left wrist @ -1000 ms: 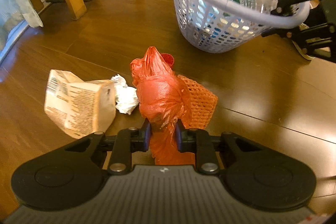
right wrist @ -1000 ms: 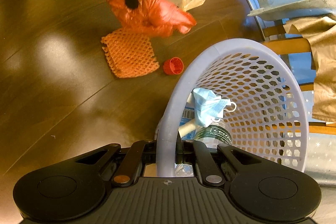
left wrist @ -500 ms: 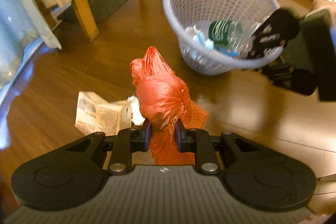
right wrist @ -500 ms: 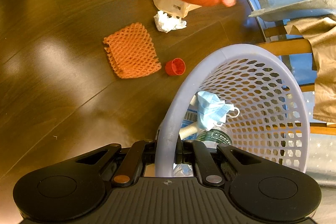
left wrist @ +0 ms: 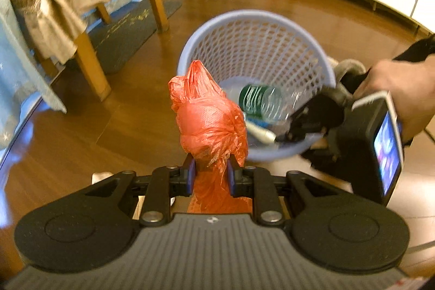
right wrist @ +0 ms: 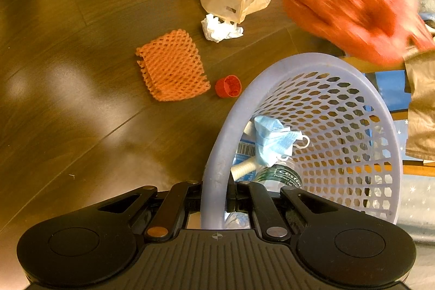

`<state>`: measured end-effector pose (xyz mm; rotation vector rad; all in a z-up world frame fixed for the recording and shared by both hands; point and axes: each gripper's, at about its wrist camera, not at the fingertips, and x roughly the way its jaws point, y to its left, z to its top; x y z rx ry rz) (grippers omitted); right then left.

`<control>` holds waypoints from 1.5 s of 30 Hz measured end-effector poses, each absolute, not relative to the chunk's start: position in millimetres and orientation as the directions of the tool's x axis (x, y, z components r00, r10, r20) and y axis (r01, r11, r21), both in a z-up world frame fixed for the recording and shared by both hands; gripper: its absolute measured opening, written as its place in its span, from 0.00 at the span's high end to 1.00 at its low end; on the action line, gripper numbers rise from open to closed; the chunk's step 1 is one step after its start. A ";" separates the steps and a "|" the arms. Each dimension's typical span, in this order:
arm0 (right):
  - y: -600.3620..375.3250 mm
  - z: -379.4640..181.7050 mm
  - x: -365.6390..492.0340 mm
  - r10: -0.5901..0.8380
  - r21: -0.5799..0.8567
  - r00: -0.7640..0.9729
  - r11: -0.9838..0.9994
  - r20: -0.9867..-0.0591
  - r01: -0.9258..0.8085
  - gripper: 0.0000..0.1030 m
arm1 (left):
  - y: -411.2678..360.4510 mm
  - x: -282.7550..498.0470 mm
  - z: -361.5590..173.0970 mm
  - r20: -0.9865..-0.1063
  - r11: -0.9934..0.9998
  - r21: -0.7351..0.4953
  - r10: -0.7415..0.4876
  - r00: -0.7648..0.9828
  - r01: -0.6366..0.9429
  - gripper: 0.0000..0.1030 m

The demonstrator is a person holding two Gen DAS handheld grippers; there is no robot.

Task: Collect trash
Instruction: 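Lift the orange bag and lower it into the wastebasket, then move the left tool back down to the orange foam mesh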

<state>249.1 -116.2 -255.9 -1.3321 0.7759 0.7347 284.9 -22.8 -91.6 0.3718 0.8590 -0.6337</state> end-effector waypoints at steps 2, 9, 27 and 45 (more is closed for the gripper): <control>-116.1 -255.7 247.9 0.025 -0.550 0.555 0.096 -0.832 -0.830 0.98 | -29.1 288.1 -87.9 -0.784 0.753 0.046 -0.380 0.491 0.656 0.82; -118.3 -251.9 244.5 0.029 -0.547 0.552 0.101 -0.833 -0.831 0.98 | -51.7 298.3 -81.1 -0.763 0.730 0.038 -0.420 0.492 0.682 0.82; -117.4 -249.6 244.9 0.034 -0.537 0.544 0.118 -0.839 -0.835 0.99 | -83.5 324.6 -89.6 -0.727 0.771 0.013 -0.430 0.536 0.636 0.57; -115.1 -248.0 249.3 0.034 -0.528 0.537 0.140 -0.843 -0.838 0.98 | -39.3 324.7 -84.3 -0.733 0.835 0.027 -0.357 0.579 0.549 0.54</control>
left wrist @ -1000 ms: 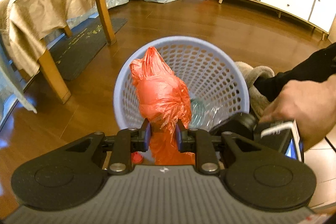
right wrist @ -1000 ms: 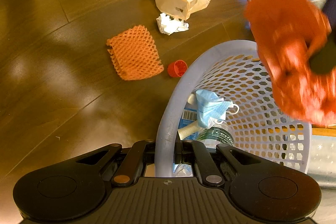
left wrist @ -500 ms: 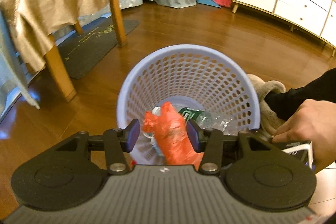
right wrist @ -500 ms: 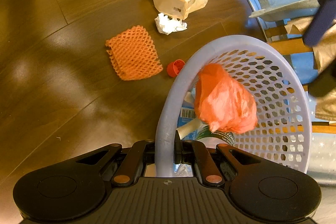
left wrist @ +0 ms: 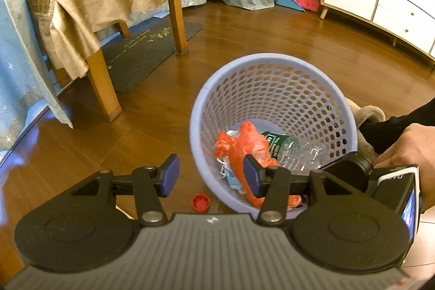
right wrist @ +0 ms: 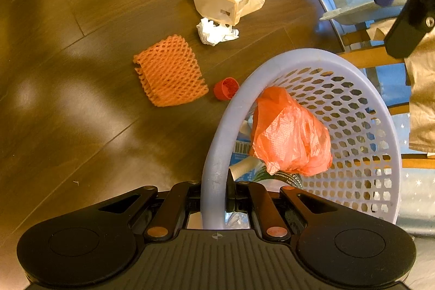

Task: Collect trash
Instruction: 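Move the left tool back down to the orange foam mesh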

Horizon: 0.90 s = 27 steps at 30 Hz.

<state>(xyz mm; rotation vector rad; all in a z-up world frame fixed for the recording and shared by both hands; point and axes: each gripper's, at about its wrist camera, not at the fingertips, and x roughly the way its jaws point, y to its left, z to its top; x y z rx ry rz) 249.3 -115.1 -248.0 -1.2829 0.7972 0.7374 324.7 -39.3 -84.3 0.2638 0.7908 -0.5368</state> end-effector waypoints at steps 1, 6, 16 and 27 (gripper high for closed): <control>-115.0 -248.0 249.6 0.034 -0.527 0.536 0.141 -0.844 -0.838 0.98 | -36.9 325.4 -83.8 -0.732 0.839 0.027 -0.354 0.582 0.544 0.54; -114.9 -247.8 250.4 0.034 -0.526 0.536 0.144 -0.844 -0.838 0.98 | -24.0 329.6 -83.0 -0.735 0.853 0.029 -0.335 0.590 0.520 0.54; -115.4 -248.2 251.3 0.032 -0.528 0.538 0.144 -0.843 -0.837 0.98 | -6.6 328.2 -85.6 -0.738 0.869 0.049 -0.300 0.604 0.492 0.50; -123.2 -247.9 253.8 0.030 -0.530 0.540 0.155 -0.841 -0.834 0.98 | 27.8 324.2 -98.9 -0.772 0.893 0.094 -0.214 0.598 0.441 0.44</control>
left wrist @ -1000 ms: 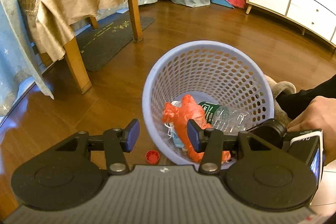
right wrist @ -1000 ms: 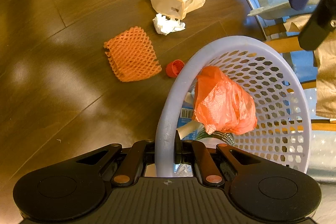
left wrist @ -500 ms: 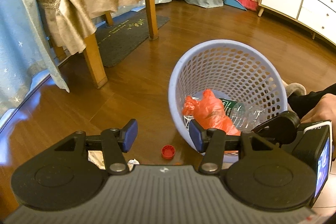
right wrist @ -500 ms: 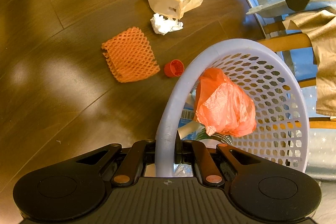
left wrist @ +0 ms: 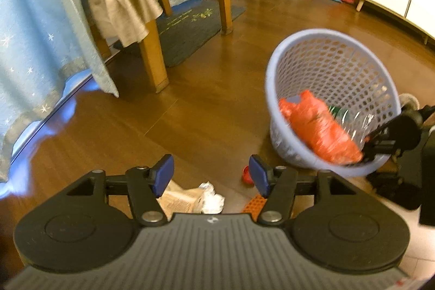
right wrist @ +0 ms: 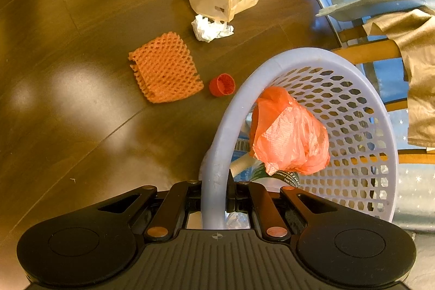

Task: Collect trash
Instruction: 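Move the left tool back down to the orange foam mesh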

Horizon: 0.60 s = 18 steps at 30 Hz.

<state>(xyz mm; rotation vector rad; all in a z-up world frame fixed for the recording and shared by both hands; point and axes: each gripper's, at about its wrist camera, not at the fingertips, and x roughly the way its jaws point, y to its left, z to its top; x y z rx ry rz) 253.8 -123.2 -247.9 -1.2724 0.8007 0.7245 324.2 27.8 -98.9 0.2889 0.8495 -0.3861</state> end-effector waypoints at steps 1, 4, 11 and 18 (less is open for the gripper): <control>-125.4 -248.0 254.2 0.027 -0.530 0.540 0.155 -0.841 -0.834 0.98 | 29.1 323.3 -100.9 -0.776 0.890 0.102 -0.209 0.595 0.445 0.44; -129.1 -248.2 259.6 0.014 -0.530 0.539 0.163 -0.842 -0.832 0.98 | 32.7 324.5 -107.7 -0.791 0.887 0.110 -0.194 0.580 0.448 0.44; -134.9 -248.9 269.7 -0.014 -0.540 0.546 0.170 -0.837 -0.824 0.97 | 30.2 330.4 -118.5 -0.807 0.884 0.124 -0.175 0.564 0.451 0.43; -131.9 -250.5 280.4 -0.043 -0.552 0.554 0.176 -0.831 -0.815 0.97 | 33.6 324.2 -114.0 -0.801 0.891 0.111 -0.182 0.570 0.441 0.38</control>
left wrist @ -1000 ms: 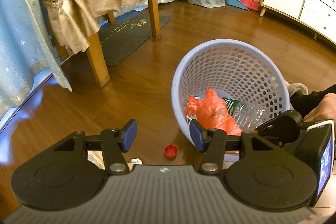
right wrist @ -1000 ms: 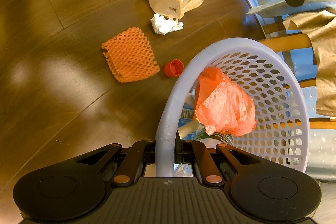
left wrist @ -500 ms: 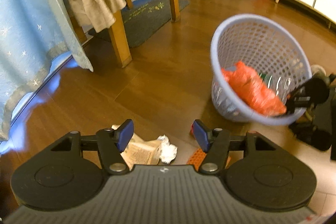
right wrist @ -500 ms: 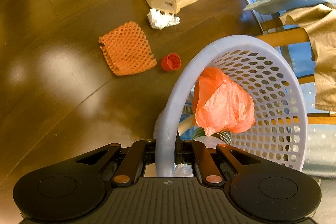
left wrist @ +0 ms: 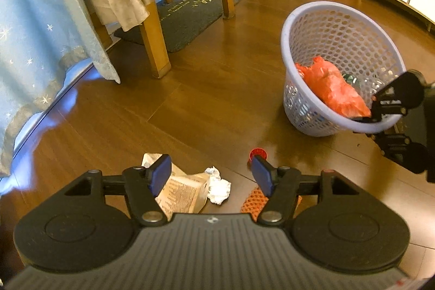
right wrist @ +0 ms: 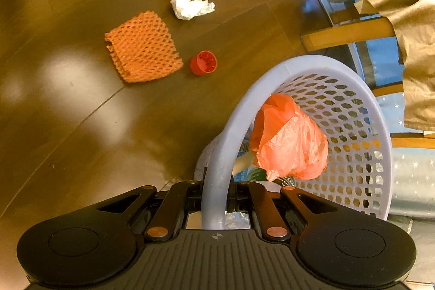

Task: Collect trash
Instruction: 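Move the left tool back down to the orange foam mesh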

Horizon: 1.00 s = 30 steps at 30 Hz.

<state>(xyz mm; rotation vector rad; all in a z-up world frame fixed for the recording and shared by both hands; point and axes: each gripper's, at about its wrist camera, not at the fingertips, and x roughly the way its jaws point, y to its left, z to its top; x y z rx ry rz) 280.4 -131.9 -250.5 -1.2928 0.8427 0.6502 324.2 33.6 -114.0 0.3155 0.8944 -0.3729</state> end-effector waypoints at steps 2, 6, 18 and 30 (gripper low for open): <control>-130.4 -250.9 282.2 -0.050 -0.553 0.554 0.176 -0.831 -0.814 0.97 | 38.8 316.3 -112.5 -0.804 0.893 0.110 -0.179 0.568 0.437 0.38; -124.7 -252.8 288.0 -0.073 -0.555 0.552 0.168 -0.831 -0.814 0.97 | 49.7 305.9 -110.6 -0.803 0.908 0.093 -0.174 0.570 0.408 0.38; -117.8 -260.8 314.1 -0.139 -0.589 0.572 0.175 -0.808 -0.789 0.97 | 65.2 287.3 -108.1 -0.784 0.939 0.098 -0.131 0.607 0.329 0.34; -164.8 -261.7 318.1 -0.181 -0.598 0.571 0.181 -0.801 -0.781 0.97 | 19.8 296.2 -149.1 -0.822 0.936 0.071 -0.141 0.552 0.345 0.25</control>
